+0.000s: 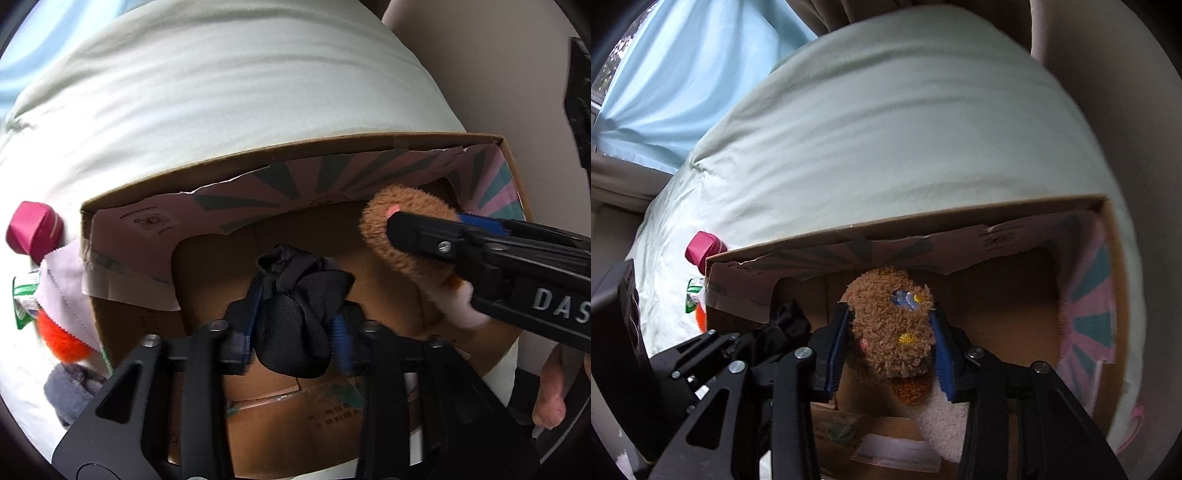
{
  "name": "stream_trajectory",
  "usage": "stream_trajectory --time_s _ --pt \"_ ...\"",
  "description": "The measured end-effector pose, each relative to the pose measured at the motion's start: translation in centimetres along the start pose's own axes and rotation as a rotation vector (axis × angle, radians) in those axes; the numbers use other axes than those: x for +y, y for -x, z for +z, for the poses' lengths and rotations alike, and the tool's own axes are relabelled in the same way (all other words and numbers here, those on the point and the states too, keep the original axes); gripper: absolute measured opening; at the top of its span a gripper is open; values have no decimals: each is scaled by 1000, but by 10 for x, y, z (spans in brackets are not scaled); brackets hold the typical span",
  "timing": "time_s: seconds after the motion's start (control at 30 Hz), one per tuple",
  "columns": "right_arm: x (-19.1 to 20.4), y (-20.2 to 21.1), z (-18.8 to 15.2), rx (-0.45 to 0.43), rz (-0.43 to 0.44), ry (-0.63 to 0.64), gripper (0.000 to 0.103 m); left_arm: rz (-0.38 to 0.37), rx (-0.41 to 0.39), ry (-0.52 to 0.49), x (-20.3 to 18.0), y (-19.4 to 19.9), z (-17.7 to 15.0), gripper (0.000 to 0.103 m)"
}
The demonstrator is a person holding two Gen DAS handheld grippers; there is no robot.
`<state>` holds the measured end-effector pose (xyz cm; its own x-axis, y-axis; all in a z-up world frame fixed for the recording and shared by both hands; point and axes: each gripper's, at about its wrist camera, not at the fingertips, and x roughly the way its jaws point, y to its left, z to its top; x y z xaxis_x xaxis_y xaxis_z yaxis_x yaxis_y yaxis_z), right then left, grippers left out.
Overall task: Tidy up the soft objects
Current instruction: 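Carry the black sock and teddy bear over the cardboard box with both tools, then open both tools to drop the sock and bear into the box, withdraw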
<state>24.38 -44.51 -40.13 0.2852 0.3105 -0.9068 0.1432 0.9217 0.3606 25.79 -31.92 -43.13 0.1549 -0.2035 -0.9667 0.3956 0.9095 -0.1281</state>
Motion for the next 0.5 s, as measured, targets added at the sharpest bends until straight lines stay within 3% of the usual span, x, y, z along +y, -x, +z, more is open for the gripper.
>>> stream_trajectory --time_s 0.03,0.07,0.1,0.13,0.2,0.4,0.5 --pt "-1 -2 0 12 0 -4 46 16 1 -9 -3 2 0 92" --pt "-2 -3 0 14 -14 -3 49 30 -4 -15 -4 4 0 103" --pt "-2 -3 -1 7 -31 1 62 37 -19 -23 -5 7 -2 103" --pt "-2 -2 -2 2 -42 6 85 49 -16 -34 -6 8 -3 103" --pt "-6 2 -4 -3 -42 11 101 60 -3 -36 -5 8 -6 103" --pt "-9 15 -13 -37 -44 37 101 34 -15 6 7 19 -5 103" --pt "-8 25 -16 -67 -42 43 101 63 -33 5 7 30 -6 103"
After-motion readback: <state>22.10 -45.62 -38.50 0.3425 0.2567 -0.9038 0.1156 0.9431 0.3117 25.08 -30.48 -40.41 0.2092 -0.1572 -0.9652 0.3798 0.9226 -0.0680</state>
